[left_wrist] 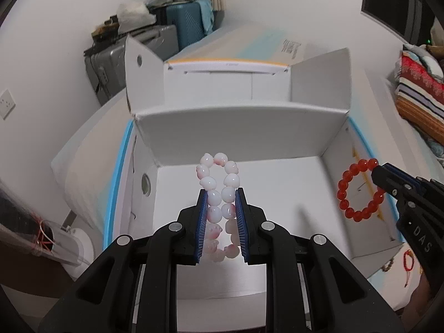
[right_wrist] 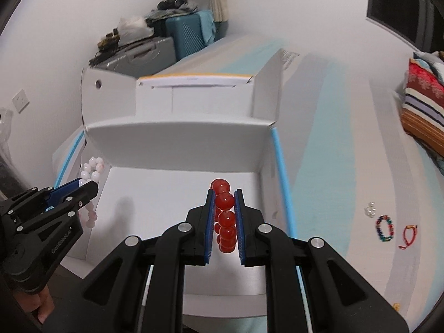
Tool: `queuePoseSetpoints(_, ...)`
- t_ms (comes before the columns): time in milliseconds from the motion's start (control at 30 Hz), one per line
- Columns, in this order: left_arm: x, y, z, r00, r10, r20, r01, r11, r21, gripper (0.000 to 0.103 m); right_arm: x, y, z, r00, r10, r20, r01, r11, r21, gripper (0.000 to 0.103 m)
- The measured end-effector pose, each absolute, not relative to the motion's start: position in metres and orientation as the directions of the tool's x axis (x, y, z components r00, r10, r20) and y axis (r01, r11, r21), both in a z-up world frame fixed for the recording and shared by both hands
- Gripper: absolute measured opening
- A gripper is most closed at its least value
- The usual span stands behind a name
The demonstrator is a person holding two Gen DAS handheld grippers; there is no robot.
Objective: Organize jewelry
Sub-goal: 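Carry both held bracelets over to the open white box, then open both tools to drop the bracelets into the box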
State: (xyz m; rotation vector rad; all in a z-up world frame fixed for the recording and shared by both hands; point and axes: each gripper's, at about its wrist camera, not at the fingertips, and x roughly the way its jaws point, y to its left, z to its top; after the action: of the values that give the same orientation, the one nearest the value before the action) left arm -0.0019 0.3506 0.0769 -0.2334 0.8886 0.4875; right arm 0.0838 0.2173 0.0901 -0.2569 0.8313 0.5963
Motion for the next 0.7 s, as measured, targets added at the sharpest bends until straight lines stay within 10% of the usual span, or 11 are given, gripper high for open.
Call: queuePoseSetpoints(700,0.004,0.371,0.027,0.427,0.296,-0.855,-0.526,0.85,0.032,0.023,0.095,0.249,0.029,0.416,0.326,-0.849,-0.586,0.81,0.023,0.014)
